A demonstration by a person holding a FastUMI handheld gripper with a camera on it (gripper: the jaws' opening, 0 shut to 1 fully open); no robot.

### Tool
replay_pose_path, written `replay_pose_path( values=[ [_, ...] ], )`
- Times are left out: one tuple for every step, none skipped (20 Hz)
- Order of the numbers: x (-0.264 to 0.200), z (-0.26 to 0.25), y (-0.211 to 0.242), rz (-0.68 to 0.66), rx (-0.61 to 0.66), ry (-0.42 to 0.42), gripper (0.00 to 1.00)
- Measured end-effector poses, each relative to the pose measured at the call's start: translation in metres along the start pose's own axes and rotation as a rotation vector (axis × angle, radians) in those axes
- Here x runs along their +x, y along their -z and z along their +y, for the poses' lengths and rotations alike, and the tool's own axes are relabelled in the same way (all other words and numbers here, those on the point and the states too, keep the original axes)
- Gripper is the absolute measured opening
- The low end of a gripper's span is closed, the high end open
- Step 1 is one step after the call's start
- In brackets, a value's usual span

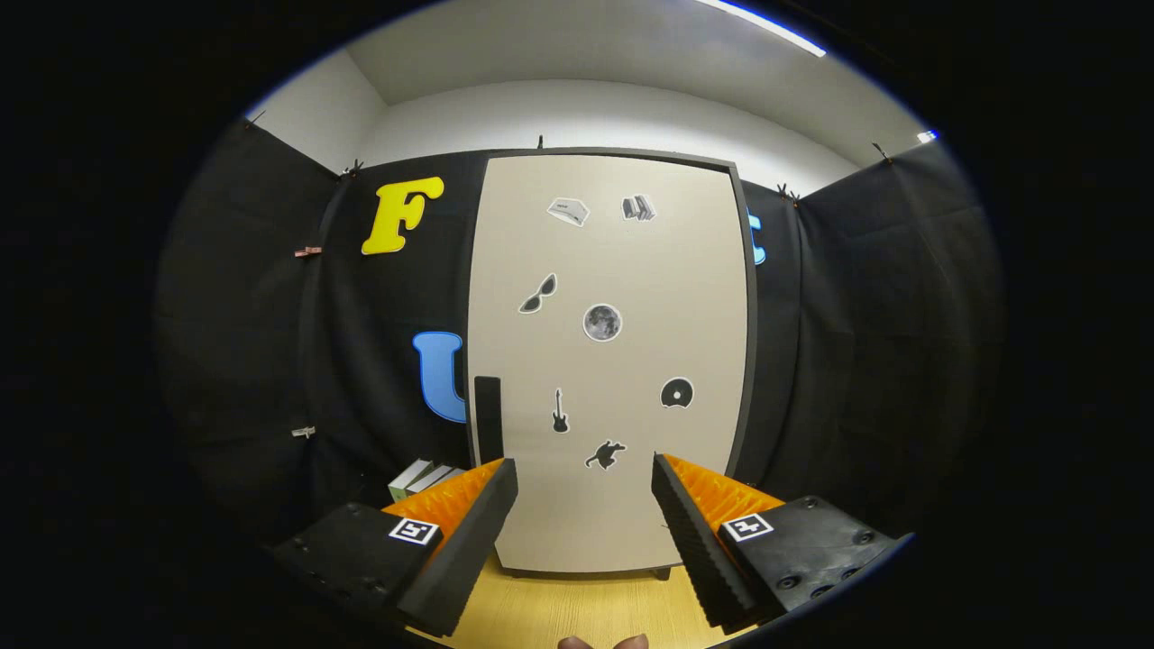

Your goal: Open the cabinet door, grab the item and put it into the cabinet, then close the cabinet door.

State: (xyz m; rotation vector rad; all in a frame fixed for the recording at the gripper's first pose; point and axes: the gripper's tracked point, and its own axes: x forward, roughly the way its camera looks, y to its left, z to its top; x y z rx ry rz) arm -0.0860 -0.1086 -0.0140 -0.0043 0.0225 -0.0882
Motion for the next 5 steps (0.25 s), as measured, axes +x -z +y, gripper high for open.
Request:
replay_pose_path(
  values=[
    [0.0005,-0.0009,-0.0009,-0.003,0.002,0.003,0.98],
    [0.0003,-0.0018,0.0002,-0.001,0.002,0.003,0.98],
    [0.0005,-0.0017,0.0007,0.0,0.0,0.002,0.98],
    [0.0003,-0.0018,0.0011,0.001,-0.001,0.003,0.98],
    [0.0001,-0.0016,0.0012,0.001,0.0,0.003,0.98]
  ],
)
